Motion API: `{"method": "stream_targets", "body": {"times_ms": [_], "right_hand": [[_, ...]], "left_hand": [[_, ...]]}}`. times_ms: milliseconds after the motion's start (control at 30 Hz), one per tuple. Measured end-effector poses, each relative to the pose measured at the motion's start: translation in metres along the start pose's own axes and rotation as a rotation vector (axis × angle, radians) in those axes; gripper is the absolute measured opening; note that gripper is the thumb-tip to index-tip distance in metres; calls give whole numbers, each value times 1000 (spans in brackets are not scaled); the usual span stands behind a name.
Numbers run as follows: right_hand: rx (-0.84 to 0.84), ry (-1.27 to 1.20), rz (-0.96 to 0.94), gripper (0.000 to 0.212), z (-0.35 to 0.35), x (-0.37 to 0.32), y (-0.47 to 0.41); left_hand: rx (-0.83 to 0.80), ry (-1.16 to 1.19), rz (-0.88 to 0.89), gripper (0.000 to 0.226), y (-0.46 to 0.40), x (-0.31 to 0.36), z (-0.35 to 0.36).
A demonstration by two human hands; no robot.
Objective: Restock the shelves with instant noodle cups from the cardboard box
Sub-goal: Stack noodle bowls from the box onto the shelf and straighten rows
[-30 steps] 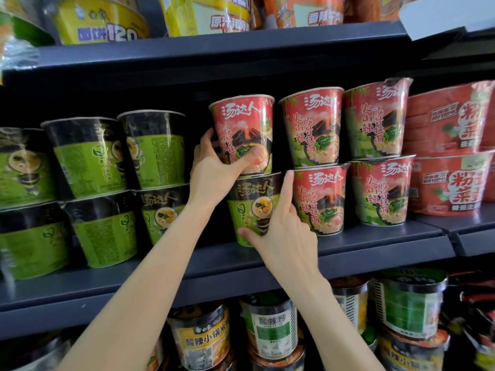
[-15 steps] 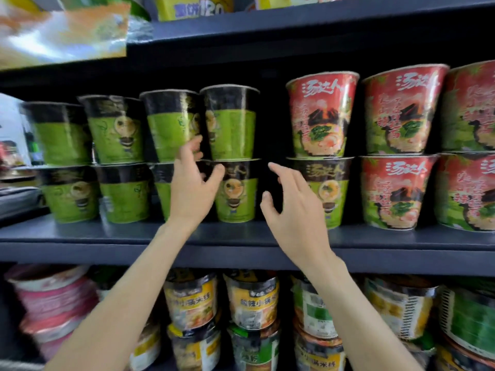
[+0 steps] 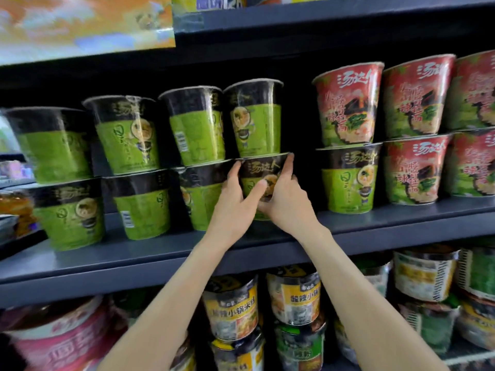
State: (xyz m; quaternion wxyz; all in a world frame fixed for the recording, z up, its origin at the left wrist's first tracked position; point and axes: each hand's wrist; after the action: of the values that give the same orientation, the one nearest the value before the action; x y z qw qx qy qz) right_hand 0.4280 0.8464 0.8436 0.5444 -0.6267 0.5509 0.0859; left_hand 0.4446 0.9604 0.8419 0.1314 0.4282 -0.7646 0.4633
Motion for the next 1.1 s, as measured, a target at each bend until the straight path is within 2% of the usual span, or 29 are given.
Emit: {"method": "stream_targets", "body": {"times_ms": [100,267,400,467,567,633,700,800,867,1100], "right_hand": [[110,64,-8,113,-2,0,3],[153,65,-1,116,-23,8,13],[139,59,-10,119,-32,12,17],[137,63,-20,119,-33,13,18],[139,80,-36,119,-33,15,19],[147,91,-43,117,-34,17,20],[158,103,-51,115,-33,18,21],[160,114,-67,113,-33,19,23],[166,124,-72,113,-32,20,22],[176,140,-72,114,-32,22,21]], "left_hand": [[8,-22,43,74,2,1,-2],[30,-48,139,58,7,8,0],[174,-186,133,57,-3,17,-1],[226,-108,132,57,-16,23,-4],[122,218,56,60,-44,41,-10],[14,348,39,69,-60,51,-15],[-68,357,72,63,-73,53,-17],[-97,316,87,52,-78,54,-17],[-49,283,92,59,-77,56,-15],[282,16,14,94,-73,61,2]]}}
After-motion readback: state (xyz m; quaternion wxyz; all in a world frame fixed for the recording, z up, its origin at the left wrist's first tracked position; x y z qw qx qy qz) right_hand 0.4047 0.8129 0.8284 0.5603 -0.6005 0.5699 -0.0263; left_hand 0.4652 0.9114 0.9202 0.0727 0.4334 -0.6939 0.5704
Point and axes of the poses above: each hand's wrist, its own y-axis away from the middle knuckle, its own z-axis out of the palm, x = y × z, and after that the axes turned 15 degrees about -y, right-handed
